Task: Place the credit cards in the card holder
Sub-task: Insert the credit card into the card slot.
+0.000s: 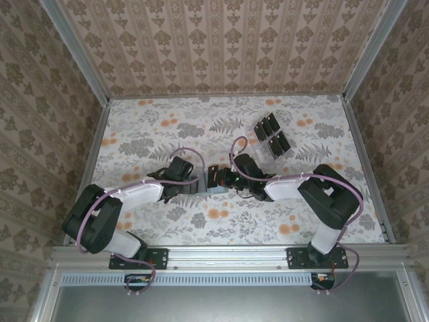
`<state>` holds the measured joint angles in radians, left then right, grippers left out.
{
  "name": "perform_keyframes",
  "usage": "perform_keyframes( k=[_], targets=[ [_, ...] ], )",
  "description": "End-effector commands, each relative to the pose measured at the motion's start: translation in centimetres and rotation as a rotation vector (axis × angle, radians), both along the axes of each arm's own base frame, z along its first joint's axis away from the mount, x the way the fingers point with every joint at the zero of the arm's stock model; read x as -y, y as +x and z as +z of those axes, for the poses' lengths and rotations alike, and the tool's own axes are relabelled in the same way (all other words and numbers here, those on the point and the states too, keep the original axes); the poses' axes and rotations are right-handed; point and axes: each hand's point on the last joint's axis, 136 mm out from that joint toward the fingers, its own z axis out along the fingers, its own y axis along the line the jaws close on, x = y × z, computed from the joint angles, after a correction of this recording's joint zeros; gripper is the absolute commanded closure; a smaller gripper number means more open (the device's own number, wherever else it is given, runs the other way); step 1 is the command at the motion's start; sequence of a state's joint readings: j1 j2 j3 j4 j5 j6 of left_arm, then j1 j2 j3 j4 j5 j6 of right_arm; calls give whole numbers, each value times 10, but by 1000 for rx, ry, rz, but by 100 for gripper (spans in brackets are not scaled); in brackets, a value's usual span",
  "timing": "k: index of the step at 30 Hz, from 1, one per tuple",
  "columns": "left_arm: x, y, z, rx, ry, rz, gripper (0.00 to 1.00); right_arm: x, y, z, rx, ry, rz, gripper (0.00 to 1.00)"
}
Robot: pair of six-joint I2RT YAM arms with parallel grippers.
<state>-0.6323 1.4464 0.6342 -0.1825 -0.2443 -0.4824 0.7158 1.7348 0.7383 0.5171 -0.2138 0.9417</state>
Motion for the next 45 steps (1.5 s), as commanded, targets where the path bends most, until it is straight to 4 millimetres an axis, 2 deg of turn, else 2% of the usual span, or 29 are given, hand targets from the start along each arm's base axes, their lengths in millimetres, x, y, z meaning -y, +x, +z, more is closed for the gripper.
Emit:
perform_keyframes(
  k=[1,15,28,45],
  targets=[
    [-18,-11,-12,-43,61,23,0,-3,4,7,59,45,24,100],
    [-19,-12,-15,-52,71,23,0,0,11,-15,61,84,3,100],
    [-20,-12,-16,-53,71,27,0,-3,10,-14,56,123,2,100],
    [-20,-12,-16,-52,70,26,0,-6,6,-29,10,151,8,100]
  ],
)
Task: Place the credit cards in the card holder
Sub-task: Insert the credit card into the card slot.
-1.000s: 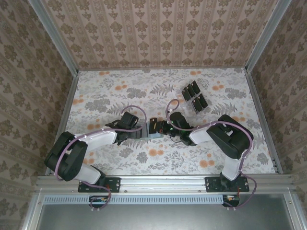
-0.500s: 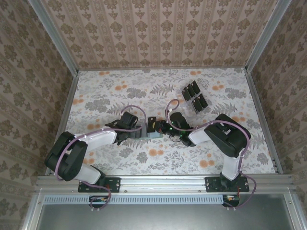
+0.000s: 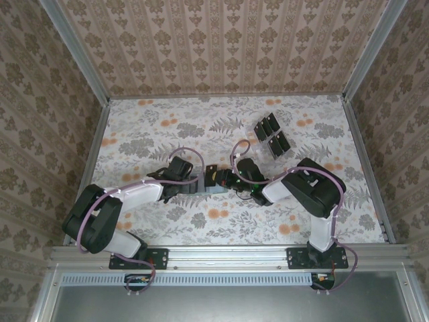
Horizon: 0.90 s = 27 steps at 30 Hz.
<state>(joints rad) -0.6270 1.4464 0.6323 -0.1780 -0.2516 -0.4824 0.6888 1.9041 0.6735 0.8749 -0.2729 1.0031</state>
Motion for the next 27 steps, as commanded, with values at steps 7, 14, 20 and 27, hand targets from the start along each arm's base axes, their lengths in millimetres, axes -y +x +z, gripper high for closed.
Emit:
perform_keyframes(
  k=[7,14,20,27],
  targets=[
    [-17,-14,-17,-59,66,19,0,1,-8,-11,-33,35,15,100],
    [-17,-15,-17,-60,65,19,0,2,-13,-17,-56,36,21,100],
    [-17,-14,-17,-60,65,20,0,1,-18,-23,-86,39,39,100],
    [-17,-14,-18,-60,65,19,0,-1,-22,-32,-129,45,53,100]
  ],
)
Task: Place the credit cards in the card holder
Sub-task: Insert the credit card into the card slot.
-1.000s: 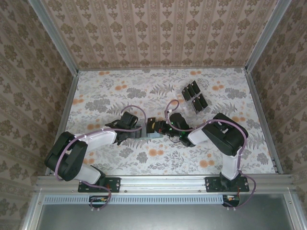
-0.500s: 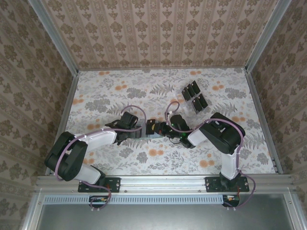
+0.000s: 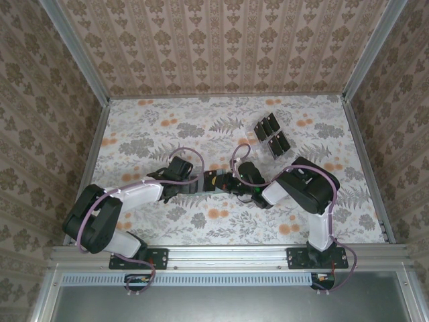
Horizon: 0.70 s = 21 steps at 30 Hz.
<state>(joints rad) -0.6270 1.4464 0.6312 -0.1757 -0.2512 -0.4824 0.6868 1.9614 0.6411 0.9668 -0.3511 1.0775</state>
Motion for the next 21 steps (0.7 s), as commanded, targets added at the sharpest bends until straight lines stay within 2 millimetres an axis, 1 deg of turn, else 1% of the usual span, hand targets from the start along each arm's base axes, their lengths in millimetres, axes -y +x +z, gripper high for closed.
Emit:
perform_keyframes(
  k=[1,10,21],
  targets=[
    [-17,-14,-17,-60,64,18,0,3,-7,-19,-56,-16,15,100],
    [-17,-15,-17,-61,65,18,0,2,-10,-26,-92,-10,44,100],
    [-17,-15,-17,-62,64,16,0,-2,-11,-37,-189,-30,108,100]
  ],
)
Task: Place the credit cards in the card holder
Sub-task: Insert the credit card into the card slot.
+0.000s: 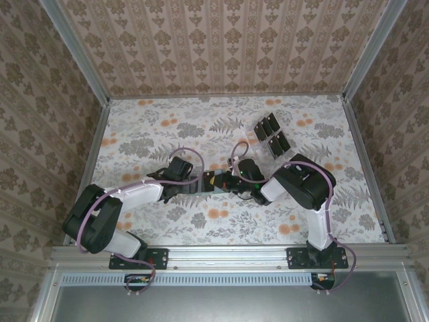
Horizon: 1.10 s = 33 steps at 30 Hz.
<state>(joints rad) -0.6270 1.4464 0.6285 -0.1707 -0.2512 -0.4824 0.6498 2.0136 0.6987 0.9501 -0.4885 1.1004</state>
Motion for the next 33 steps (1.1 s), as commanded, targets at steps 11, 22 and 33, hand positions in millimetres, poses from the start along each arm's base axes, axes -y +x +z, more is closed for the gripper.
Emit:
perform_keyframes(
  k=[11,22,33],
  targets=[
    [-16,-14,-18,-65,62,13,0,-2,-15,-46,-188,-123,97,100],
    [-11,-10,-7,-56,23,27,0,-6,-10,-23,-153,-173,130,75],
    [-15,-3,18,-28,-53,85,0,22,-4,13,-55,-401,109,49]
  ],
)
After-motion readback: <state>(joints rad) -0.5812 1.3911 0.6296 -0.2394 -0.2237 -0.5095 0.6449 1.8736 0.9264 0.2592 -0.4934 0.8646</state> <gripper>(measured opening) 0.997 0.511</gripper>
